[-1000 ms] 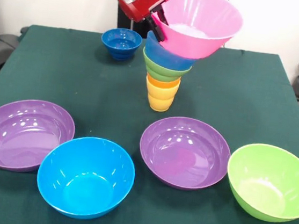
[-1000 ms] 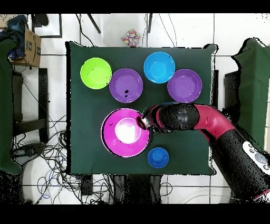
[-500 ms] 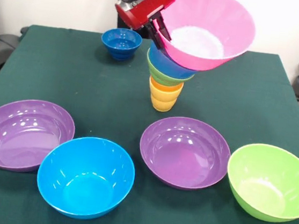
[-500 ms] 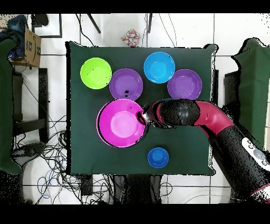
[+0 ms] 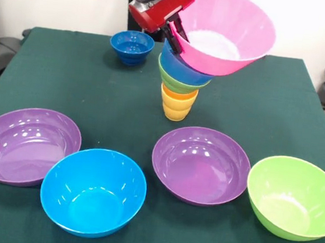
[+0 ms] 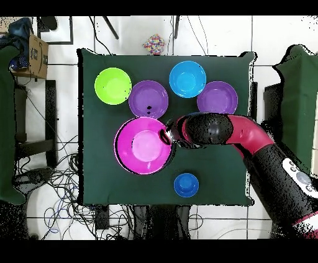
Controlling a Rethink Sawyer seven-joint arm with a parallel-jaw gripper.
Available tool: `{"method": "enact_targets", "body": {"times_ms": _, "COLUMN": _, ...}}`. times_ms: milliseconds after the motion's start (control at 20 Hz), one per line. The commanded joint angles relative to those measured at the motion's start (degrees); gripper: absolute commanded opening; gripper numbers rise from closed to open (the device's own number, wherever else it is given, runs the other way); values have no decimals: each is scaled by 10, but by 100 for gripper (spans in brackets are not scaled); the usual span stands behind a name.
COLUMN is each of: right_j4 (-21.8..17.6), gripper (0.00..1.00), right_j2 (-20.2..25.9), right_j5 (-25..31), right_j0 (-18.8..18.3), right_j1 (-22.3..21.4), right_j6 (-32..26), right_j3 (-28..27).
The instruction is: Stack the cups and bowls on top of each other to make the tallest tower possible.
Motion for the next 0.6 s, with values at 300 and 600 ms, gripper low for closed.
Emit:
{"method": "enact_targets", "body": {"times_ms": 300, "right_j4": -16, "gripper": 0, "right_j2": -17, "right_j5": 82, "right_j0": 35, "right_j1": -27, "right_j6": -19, "right_j3": -36}}
{"method": "enact_targets", "body": {"times_ms": 600, "right_j4": 0, "gripper": 0, "right_j2": -7, "right_j5": 107, "right_j0": 32, "right_j1": -59, "right_j6": -11, "right_j3": -30}}
